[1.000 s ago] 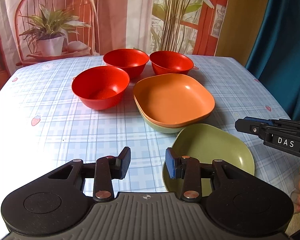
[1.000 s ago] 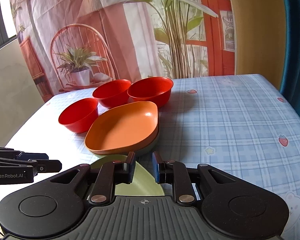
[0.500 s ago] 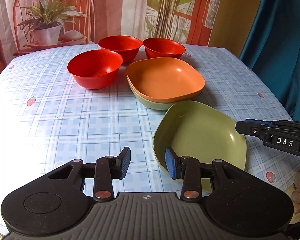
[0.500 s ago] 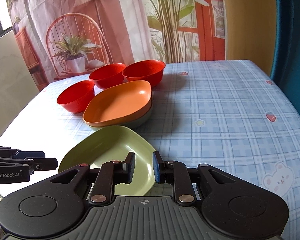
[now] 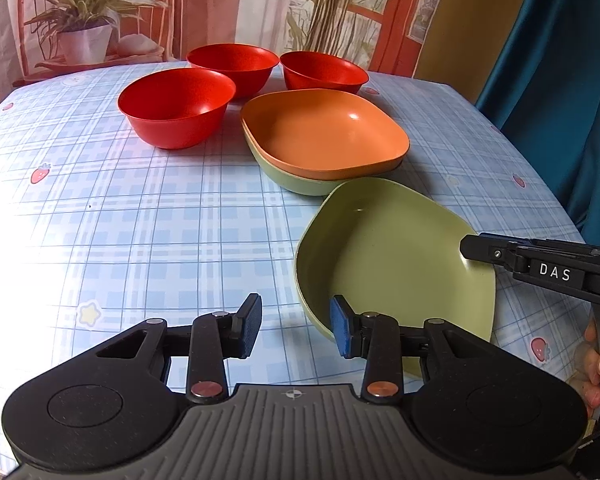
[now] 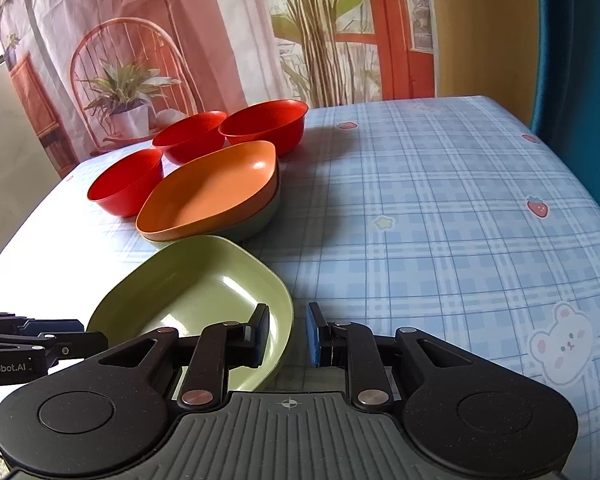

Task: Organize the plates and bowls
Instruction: 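Grasp the rim of the second olive-green plate with both grippers, then lift the olive-green plate and lower it onto the orange plate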

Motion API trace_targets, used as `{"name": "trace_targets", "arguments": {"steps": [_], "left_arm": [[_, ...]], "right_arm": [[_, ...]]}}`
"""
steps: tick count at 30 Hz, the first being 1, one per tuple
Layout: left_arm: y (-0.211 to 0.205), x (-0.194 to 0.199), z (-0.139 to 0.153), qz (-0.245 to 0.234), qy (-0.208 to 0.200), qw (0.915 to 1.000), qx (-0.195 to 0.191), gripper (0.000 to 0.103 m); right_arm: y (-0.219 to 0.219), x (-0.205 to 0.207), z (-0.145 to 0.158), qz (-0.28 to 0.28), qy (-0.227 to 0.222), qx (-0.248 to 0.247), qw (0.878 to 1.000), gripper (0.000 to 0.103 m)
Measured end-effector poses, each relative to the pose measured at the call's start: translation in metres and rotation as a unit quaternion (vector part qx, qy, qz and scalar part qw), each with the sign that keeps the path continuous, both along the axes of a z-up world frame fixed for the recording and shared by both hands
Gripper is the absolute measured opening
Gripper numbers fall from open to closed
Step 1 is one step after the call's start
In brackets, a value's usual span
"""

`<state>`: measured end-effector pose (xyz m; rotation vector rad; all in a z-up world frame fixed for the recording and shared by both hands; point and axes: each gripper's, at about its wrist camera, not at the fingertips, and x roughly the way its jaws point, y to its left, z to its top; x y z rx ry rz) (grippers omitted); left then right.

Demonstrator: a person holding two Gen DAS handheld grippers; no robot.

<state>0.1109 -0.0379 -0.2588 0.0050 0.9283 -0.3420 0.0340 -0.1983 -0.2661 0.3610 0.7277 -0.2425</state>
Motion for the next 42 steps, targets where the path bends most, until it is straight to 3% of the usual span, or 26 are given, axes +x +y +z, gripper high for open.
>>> {"name": "trace_targets", "arguments": {"steps": [11,25,42], "left_arm": [[-0.007,0.003,-0.009,-0.011,0.007,0.9999,-0.004,0.039],[-0.007,0.005,-0.01,-0.013,0.015,0.9997,-0.016,0.025],[0.007,0.002,0.016,0.014,-0.022,0.9995,-0.02,0.025]], "right_arm": [[-0.002,0.014,-0.009,0.023,0.005,-0.001,1.0,0.019],[-0.007,0.03,-0.015,0.046,0.009,0.005,0.999,0.015],[0.01,0.013,0.018,0.064,-0.018,0.008,0.998,0.013]]}}
